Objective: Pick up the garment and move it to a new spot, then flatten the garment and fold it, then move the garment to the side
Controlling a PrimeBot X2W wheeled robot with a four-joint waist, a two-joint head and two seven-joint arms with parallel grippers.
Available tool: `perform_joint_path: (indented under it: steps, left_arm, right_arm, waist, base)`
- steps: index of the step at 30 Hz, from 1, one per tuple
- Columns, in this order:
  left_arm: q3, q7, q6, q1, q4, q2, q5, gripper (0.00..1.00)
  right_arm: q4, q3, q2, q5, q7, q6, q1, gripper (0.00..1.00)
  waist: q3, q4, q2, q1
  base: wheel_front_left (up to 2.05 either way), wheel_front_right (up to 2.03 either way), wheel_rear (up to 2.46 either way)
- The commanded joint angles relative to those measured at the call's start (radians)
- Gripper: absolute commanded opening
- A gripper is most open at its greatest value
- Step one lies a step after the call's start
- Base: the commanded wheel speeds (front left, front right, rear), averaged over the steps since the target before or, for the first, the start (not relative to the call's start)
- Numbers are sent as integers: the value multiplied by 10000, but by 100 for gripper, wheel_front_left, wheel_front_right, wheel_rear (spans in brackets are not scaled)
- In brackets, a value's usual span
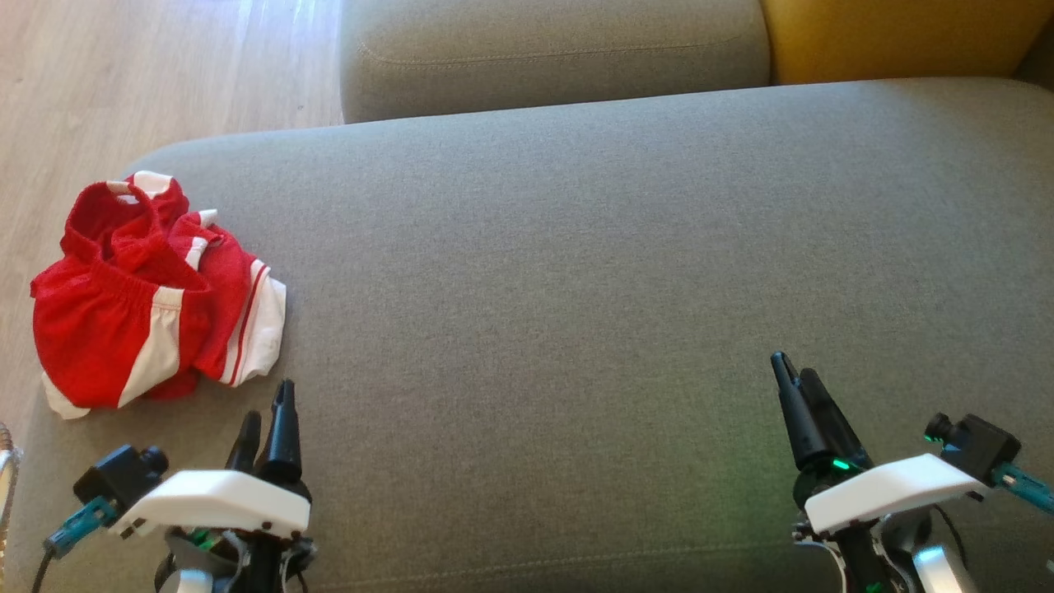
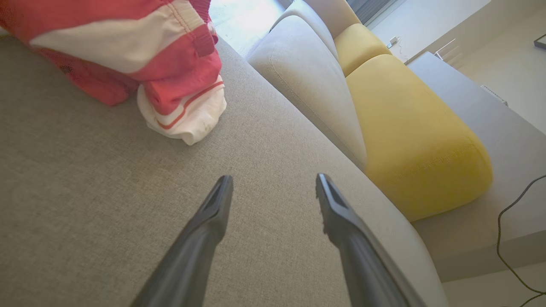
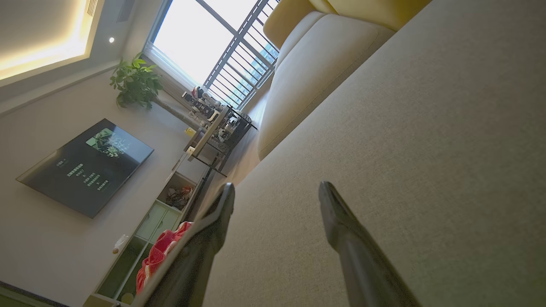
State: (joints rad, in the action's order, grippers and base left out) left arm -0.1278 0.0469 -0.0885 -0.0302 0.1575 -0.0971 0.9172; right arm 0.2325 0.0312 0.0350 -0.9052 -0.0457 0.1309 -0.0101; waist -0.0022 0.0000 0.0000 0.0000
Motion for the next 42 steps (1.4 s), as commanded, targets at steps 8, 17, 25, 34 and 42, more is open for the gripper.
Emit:
perform_joint_path:
  steps: [8,17,25,34,42]
  left_arm:
    - [-296,365,-365,589,-770,-369,-1281,100]
    - [-713,627,-632,636,-1159,-563,-2428,100]
    - [-1110,832,-823,666,-1411,-719,-3295,100]
    - [-1190,1095,-637,567,-1619,-663,-3995,100]
    - [-1088,1329,-464,474,-1730,-513,-4974,100]
  right_arm:
    - [-654,240,83,1275,-361,-1,-550,100]
    - [-821,317,93,2328,-626,-1,-600,100]
    - [-875,303,101,3222,-832,-1,-636,100]
    - [-836,372,111,4284,-1098,-1,-692,100]
    - [-906,521,120,5278,-1334,-1,-747,100]
  waist:
    - [-17,-28,0,0]
    - [-12,-9,0,0]
    - [-20,-9,0,0]
    - [-30,-26,0,0]
    - [-61,-36,0,0]
  base:
    - [0,0,0]
    - [0,0,0]
    - [0,0,0]
    - [0,0,0]
    - [0,0,0]
